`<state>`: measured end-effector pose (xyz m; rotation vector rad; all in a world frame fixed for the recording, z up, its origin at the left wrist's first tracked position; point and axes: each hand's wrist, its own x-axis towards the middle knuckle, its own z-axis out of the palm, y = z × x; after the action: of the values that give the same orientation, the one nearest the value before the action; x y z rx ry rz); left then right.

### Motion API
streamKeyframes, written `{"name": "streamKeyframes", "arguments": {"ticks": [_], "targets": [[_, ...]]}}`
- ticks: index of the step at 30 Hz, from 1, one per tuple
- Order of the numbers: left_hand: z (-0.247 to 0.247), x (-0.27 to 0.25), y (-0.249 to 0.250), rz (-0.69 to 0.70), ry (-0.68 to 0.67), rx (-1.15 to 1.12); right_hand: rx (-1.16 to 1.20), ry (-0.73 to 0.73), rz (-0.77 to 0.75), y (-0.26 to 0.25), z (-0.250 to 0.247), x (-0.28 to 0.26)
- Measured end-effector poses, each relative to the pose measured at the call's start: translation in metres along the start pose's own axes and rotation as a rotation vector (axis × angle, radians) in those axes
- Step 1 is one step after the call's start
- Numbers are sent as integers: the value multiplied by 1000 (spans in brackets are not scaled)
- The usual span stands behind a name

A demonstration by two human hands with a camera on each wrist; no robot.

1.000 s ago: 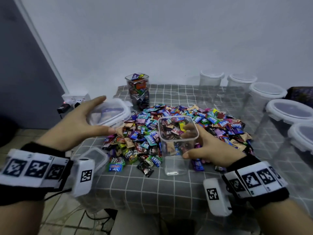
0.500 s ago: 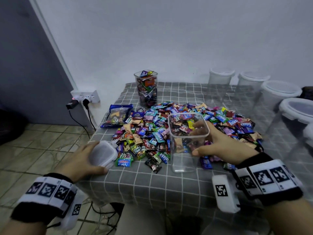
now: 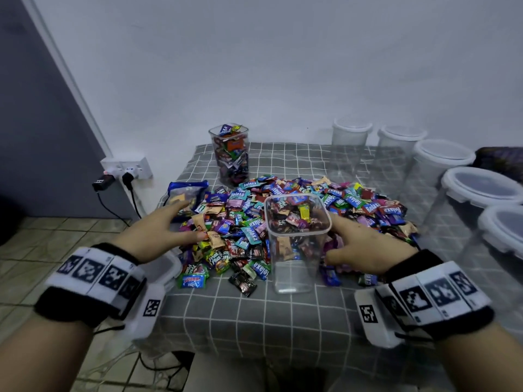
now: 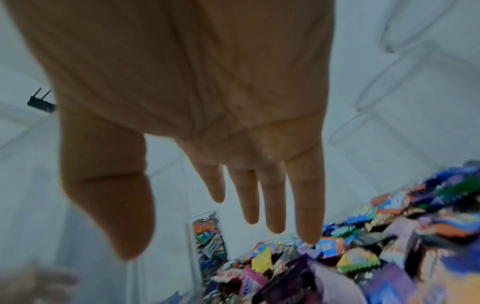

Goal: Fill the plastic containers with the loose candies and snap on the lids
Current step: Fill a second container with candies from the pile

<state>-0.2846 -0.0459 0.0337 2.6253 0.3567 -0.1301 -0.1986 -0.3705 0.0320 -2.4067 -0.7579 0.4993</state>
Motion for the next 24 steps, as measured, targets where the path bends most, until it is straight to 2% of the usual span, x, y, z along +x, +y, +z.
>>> {"name": "streamKeyframes", "arguments": {"ticks": [3,6,8,12,14,18,24], "targets": [[3,31,18,-36,-52,-27,-117,117,108,13,-9,19],[12,59,31,-91,-81,81,-159,221,219,27,-19,41],[20,73,42,-115,-115,143,-221,211,314,37,-24,56],[35,94,57,-123,-265,221,-341,132,511,57,-25,73],[42,101,58,-129,-285,270,-360,122,567,63,-23,75],[51,107,63,-78,-283,262,-376,72,567,65,-18,86],[56,106,66,11,-238,356,-499,-72,415,46,-11,96]]}}
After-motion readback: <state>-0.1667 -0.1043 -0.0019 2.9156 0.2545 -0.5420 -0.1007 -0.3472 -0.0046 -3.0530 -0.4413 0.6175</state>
